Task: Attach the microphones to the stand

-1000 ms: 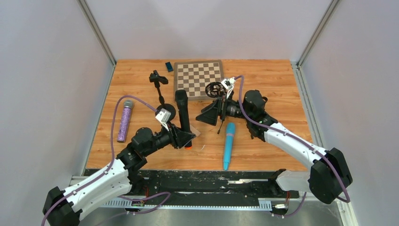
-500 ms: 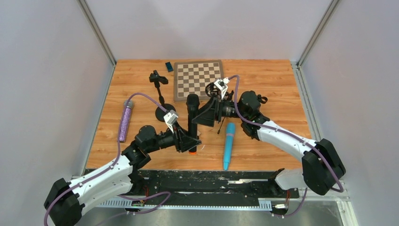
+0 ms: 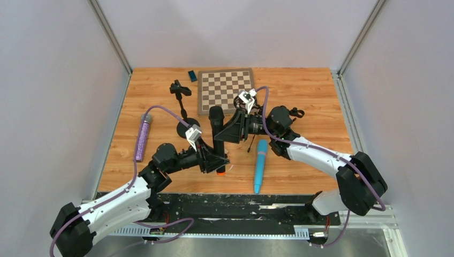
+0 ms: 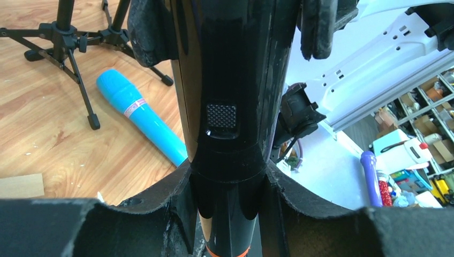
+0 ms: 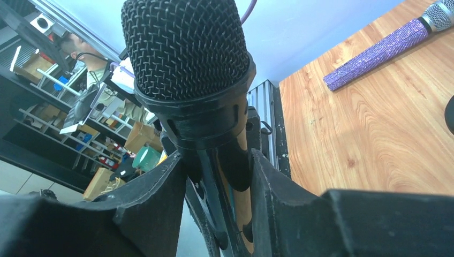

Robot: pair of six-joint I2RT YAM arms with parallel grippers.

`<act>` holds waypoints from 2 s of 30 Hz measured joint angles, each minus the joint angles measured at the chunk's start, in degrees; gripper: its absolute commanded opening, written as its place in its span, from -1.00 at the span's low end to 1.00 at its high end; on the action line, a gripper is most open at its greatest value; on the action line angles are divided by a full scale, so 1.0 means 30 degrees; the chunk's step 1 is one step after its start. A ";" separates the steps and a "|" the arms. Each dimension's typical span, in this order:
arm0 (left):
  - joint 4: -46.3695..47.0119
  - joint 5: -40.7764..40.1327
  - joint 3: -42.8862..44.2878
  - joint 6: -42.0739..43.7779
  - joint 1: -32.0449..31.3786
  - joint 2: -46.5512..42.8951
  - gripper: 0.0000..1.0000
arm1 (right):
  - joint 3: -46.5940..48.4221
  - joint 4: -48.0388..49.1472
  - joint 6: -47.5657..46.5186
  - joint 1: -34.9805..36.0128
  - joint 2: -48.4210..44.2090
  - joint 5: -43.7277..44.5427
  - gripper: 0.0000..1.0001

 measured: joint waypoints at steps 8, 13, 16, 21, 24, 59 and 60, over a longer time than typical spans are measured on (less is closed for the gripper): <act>0.0131 -0.0313 -0.0073 -0.0036 0.0000 -0.0007 -1.00 | 0.0000 0.0124 0.0080 0.0270 0.0124 0.0022 0.45; 0.0117 -0.0532 -0.0284 -0.0080 0.0000 -0.0080 -1.00 | 0.0000 0.0146 0.0051 0.0452 0.0474 -0.0197 0.21; 0.0117 -0.0612 -0.0291 -0.0080 0.0000 -0.0080 -1.00 | 0.0000 0.0153 0.0087 0.0474 0.0721 -0.0248 -0.10; 0.0444 -0.0568 -0.0291 -0.0765 -0.0058 -0.0080 -1.00 | 0.0000 0.0452 -0.0692 0.0452 0.0801 -0.0291 -0.83; 0.0546 -0.0692 -0.0299 -0.0838 -0.0051 -0.0066 -1.00 | 0.0000 0.0765 -0.0743 0.0423 0.0903 -0.0328 -1.00; -0.1596 -0.6011 -0.1501 -0.1115 -0.0036 -0.3665 1.00 | -0.0561 -0.8633 -0.5326 -0.1654 -0.3002 0.6054 -1.00; -0.2171 -0.6171 -0.1355 -0.0933 -0.0036 -0.3614 1.00 | -0.0561 -0.8859 -0.5406 -0.1749 -0.3126 0.6054 -1.00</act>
